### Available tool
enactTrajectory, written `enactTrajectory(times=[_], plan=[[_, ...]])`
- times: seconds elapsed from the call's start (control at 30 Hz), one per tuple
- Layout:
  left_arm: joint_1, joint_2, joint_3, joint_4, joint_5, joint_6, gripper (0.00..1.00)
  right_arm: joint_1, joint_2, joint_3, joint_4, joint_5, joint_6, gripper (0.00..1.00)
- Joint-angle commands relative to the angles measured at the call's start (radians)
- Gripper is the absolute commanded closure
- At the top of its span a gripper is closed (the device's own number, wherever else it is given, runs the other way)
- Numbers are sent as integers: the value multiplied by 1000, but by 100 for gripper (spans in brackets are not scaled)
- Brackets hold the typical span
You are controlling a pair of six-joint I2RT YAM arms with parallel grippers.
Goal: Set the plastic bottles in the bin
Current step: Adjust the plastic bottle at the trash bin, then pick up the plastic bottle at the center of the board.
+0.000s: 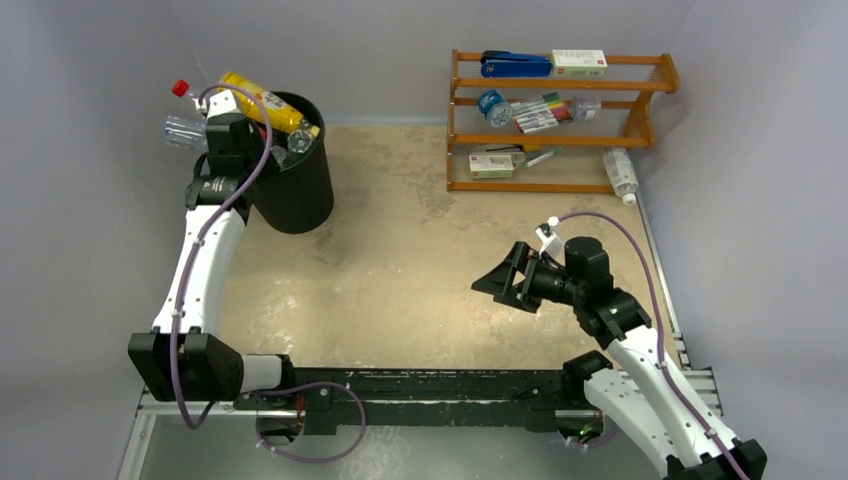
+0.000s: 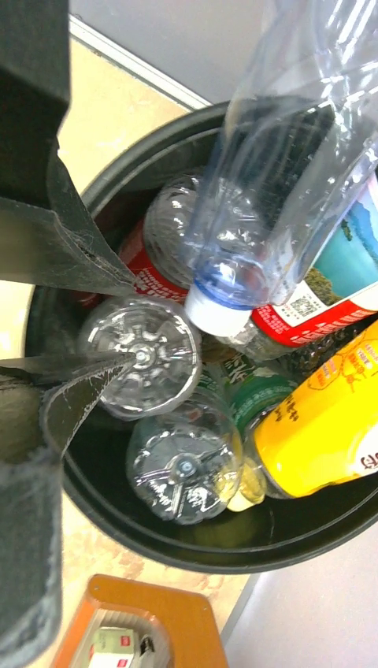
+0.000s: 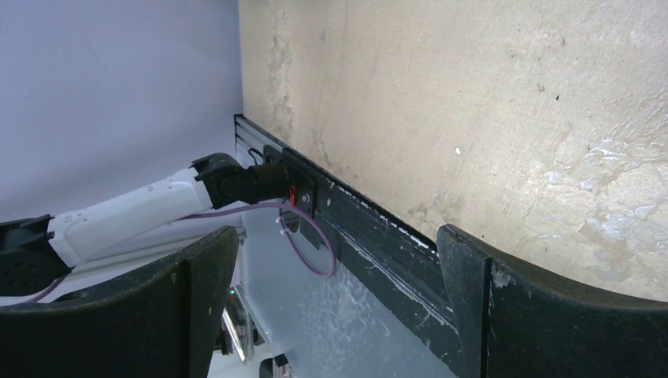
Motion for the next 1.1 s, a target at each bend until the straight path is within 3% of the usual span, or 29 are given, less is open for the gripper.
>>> enactTrajectory(times=[0.0,0.17,0.27,0.5,0.6,0.83,1.07], plan=[[5,-69,74,-88,48,-17,67,4,23,28,33,-17,2,2],[6,-65,178,-176,82,-12,64,4,60,64,33,-14,-10,2],[5,-62,241,-221,23,-1,58,4,74,82,30,-8,-15,2],[22,19,434,-368,-256,43,24,4,71,80,35,3,-13,2],[102,54,501,-388,-260,42,17,4,66,68,45,2,-9,2],[316,162,631,-410,-129,3,15,3,54,35,72,-24,5,2],[350,174,591,-301,-39,-43,15,3,74,11,118,-48,-1,2]])
